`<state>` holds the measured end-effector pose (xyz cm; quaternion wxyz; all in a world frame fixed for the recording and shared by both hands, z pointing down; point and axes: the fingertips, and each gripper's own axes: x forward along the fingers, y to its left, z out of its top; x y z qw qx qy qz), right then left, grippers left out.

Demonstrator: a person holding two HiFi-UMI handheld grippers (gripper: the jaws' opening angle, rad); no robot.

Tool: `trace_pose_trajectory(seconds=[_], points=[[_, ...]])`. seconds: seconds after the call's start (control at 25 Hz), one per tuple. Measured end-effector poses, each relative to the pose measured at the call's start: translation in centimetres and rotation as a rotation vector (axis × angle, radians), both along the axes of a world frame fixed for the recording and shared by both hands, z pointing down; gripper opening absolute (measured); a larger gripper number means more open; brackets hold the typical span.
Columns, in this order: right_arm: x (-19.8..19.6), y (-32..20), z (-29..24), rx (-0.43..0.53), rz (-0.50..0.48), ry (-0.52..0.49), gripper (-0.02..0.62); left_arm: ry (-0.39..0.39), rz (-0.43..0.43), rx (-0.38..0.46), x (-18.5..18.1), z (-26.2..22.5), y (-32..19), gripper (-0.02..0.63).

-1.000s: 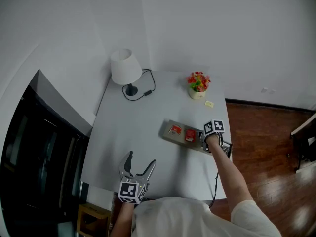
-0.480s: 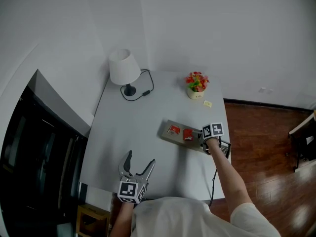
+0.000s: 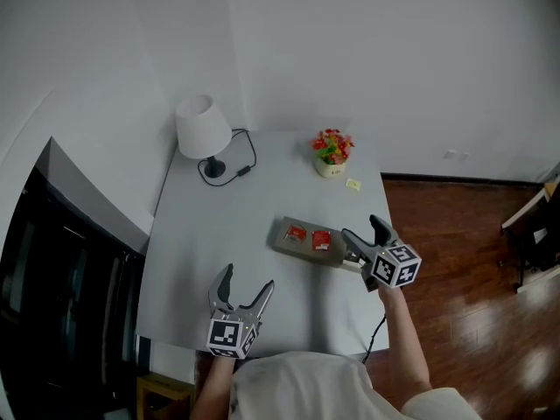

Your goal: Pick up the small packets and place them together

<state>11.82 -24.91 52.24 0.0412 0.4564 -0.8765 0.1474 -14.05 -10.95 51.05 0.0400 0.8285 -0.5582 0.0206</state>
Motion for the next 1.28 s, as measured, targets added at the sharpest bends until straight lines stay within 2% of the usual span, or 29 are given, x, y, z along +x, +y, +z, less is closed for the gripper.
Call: trace_pose_trajectory(seconds=[0.08,0.2,0.24,0.28,0.36,0.56,0.64,1.0,1.28], points=[[0.0,2.5,-3.8,0.132,-0.003,0.003,0.443,-0.005,0.027,0.021,0.6,-0.8,-0.6,0.408],[0.0,5.9,-6.7,0.26,0.015,0.051,0.442,-0.022,0.064,0.061,1.6,-2.2,-1.4,0.408],[0.2,6.9,-7.1,0.294,0.041,0.069,0.417,-0.03,0.076,0.073,1.9,-2.5,-1.7,0.408],[0.3,7.9,-7.5,0.324,0.069,0.079,0.347,-0.038,0.088,0.084,2.2,-2.9,-1.8,0.408],[0.4,9.7,-7.8,0.359,0.114,0.083,0.333,-0.055,0.112,0.104,2.8,-3.5,-2.0,0.408],[0.2,12.3,-6.8,0.34,0.188,0.129,0.321,-0.068,0.124,0.126,3.2,-3.6,-1.8,0.408],[-0.3,12.8,-6.2,0.324,0.179,0.154,0.287,-0.057,0.11,0.126,2.9,-3.4,-1.7,0.408],[-3.5,14.1,-6.2,0.337,0.125,0.171,0.285,-0.039,0.104,0.114,2.7,-3.2,-0.9,0.408],[-3.2,14.3,-6.6,0.342,0.136,0.172,0.285,-0.018,0.106,0.092,2.6,-3.3,-0.5,0.408]])
